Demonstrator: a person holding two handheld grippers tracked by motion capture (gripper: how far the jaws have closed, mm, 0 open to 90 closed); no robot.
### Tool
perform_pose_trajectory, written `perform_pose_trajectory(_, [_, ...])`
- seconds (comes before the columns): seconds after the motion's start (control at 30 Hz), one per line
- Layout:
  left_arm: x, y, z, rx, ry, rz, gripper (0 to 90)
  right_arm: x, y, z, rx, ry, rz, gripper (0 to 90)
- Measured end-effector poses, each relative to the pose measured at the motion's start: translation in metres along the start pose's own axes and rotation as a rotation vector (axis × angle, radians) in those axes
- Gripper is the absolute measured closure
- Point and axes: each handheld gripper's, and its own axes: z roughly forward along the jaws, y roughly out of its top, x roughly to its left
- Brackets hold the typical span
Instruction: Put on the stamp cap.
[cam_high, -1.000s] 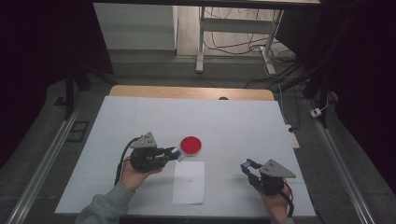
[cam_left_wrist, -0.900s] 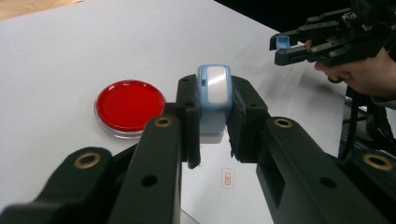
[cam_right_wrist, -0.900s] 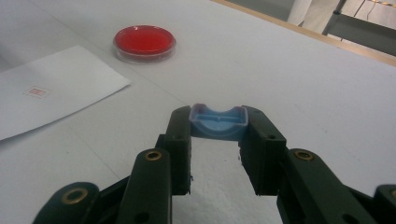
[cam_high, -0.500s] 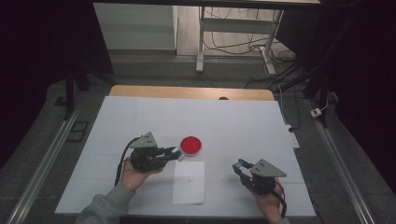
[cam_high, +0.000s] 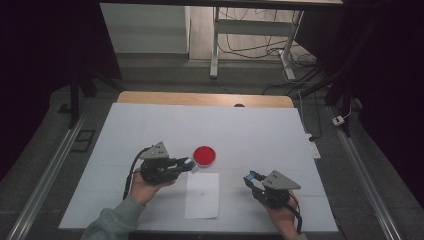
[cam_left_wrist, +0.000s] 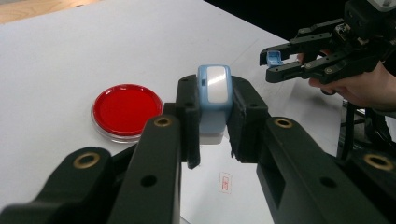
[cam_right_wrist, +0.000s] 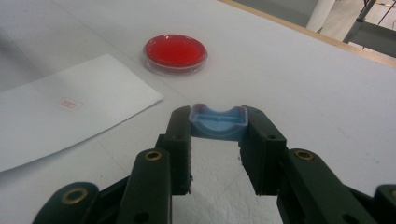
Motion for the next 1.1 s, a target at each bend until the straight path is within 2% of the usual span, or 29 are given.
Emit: perform_pose_trajectory(1.1, [-0.001,0.000,0.004,-0.002,0.004,0.001,75.1,0.027,0.014,0.025,-0.008,0.066,-0.046,64.8])
